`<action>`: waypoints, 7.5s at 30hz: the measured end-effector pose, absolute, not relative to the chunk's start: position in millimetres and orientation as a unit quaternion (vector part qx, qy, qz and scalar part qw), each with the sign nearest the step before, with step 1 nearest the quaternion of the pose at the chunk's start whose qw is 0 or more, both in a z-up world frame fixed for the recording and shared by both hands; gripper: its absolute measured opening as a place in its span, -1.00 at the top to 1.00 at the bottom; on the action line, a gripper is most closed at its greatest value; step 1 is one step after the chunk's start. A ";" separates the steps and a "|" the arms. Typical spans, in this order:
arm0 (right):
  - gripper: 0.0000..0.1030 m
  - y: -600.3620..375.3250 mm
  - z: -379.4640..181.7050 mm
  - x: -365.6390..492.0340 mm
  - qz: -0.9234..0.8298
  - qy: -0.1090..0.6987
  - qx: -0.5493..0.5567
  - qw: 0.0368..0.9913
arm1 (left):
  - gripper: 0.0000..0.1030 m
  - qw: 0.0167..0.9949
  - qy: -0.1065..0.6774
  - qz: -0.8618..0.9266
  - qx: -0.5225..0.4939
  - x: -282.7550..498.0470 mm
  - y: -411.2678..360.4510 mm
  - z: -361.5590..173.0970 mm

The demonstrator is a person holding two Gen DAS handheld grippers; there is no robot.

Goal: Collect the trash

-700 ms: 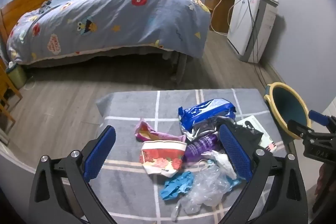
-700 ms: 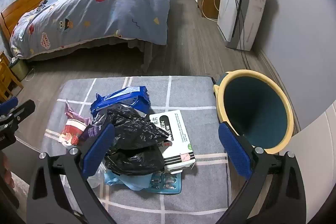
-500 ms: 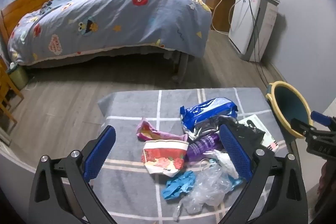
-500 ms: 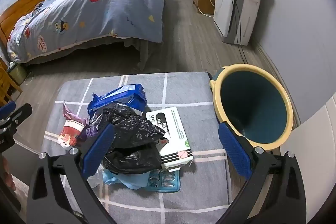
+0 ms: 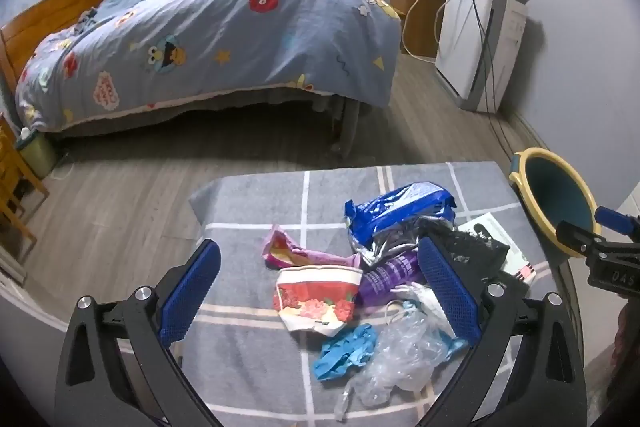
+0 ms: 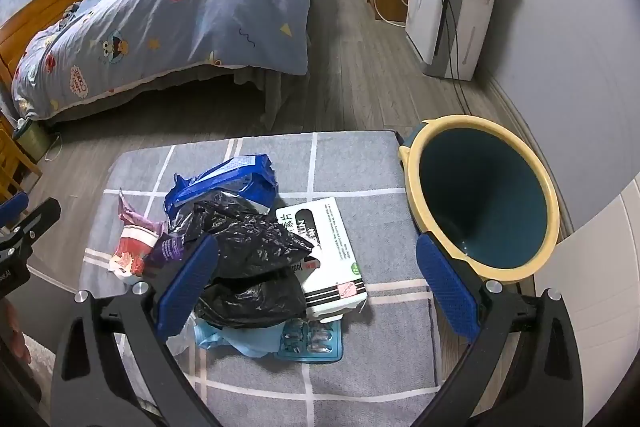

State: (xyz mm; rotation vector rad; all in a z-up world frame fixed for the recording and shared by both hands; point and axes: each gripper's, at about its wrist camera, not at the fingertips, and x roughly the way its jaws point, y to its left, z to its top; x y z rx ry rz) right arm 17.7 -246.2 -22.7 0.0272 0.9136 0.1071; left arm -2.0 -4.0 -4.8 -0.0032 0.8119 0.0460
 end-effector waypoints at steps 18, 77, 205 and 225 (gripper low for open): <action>-0.89 -245.6 -26.5 19.0 0.050 0.449 0.014 0.892 | -0.90 0.918 0.397 0.023 -0.001 -1.6 -4.1 -5.7; 0.45 -163.2 -97.5 39.2 0.140 0.561 -0.051 0.815 | -0.90 0.837 0.546 0.023 -0.028 37.7 23.0 -85.2; -0.89 -242.7 -101.3 114.2 0.043 0.555 -0.015 0.830 | -0.90 0.856 0.502 -0.105 0.060 85.5 -4.5 -55.7; -0.89 -236.9 -152.5 135.6 0.071 0.627 -0.065 0.773 | -0.51 0.813 0.549 -0.167 0.097 118.8 -58.6 -118.8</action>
